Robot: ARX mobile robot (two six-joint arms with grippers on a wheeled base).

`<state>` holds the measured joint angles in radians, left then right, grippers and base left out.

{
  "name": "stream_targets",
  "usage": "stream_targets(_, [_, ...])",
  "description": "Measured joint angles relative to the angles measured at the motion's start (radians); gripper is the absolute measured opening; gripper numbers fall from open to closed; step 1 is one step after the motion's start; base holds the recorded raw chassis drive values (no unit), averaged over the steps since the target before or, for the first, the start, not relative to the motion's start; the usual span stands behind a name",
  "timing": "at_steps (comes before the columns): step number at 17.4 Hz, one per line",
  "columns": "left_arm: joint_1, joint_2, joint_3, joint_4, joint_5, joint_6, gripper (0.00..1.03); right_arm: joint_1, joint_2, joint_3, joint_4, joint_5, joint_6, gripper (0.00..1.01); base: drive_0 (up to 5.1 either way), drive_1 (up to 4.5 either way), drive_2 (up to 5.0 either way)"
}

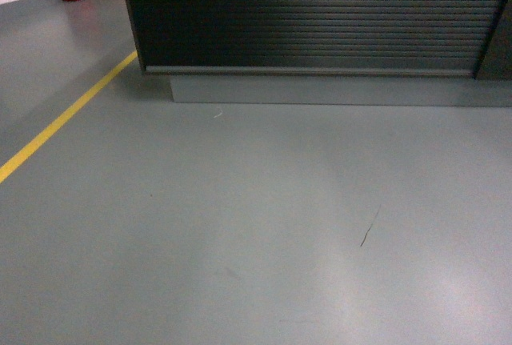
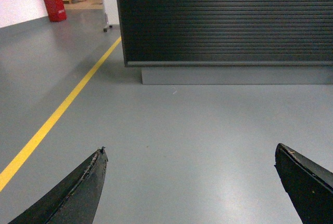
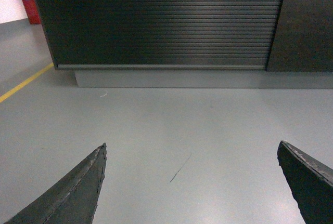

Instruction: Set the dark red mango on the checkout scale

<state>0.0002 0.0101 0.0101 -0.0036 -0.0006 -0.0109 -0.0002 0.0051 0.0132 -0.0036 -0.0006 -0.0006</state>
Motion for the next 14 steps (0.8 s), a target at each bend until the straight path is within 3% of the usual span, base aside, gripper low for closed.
stream_targets(14, [0.000, 0.000, 0.000, -0.001, 0.000, 0.000, 0.98, 0.000, 0.000, 0.000, -0.001, 0.000, 0.000, 0.98, 0.0, 4.01, -4.0])
